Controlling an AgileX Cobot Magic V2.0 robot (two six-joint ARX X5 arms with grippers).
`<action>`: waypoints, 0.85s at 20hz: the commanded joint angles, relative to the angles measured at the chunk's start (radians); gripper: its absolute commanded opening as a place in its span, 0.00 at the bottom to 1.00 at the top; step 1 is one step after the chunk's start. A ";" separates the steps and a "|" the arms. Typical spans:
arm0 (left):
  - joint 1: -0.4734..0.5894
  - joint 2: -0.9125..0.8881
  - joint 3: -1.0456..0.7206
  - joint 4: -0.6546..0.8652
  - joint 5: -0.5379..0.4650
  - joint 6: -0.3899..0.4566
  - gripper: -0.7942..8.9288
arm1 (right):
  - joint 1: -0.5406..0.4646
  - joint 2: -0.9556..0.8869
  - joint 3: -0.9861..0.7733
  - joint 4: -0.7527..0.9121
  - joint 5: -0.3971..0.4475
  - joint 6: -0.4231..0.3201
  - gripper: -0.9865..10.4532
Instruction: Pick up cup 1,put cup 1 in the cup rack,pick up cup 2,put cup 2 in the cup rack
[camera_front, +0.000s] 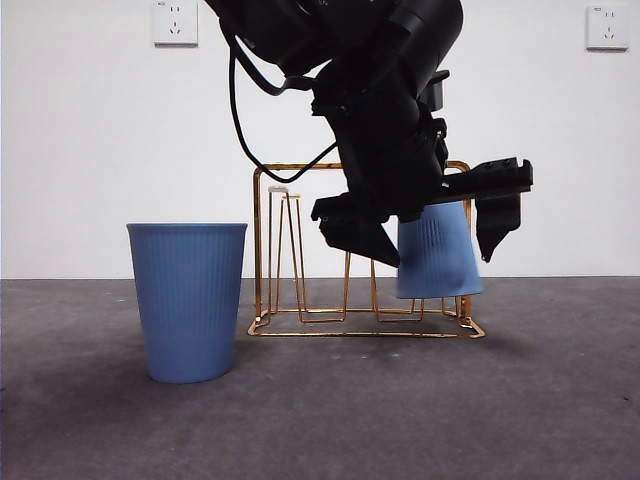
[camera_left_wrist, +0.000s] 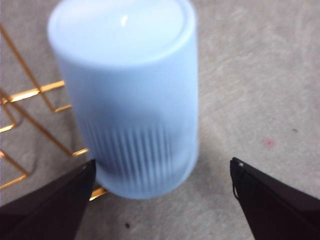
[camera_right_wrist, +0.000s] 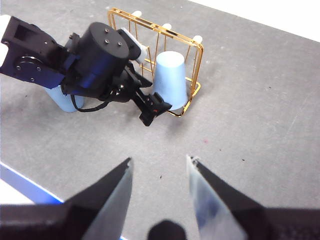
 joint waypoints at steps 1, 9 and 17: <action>-0.002 0.012 -0.008 -0.025 0.029 -0.015 0.55 | 0.001 -0.005 -0.008 -0.022 0.003 -0.010 0.25; -0.076 -0.049 -0.007 -0.295 0.315 -0.063 0.53 | 0.001 0.006 -0.008 0.016 0.003 0.003 0.25; -0.211 -0.470 -0.007 -0.518 0.159 0.046 0.53 | 0.001 0.192 -0.008 0.121 -0.172 0.059 0.25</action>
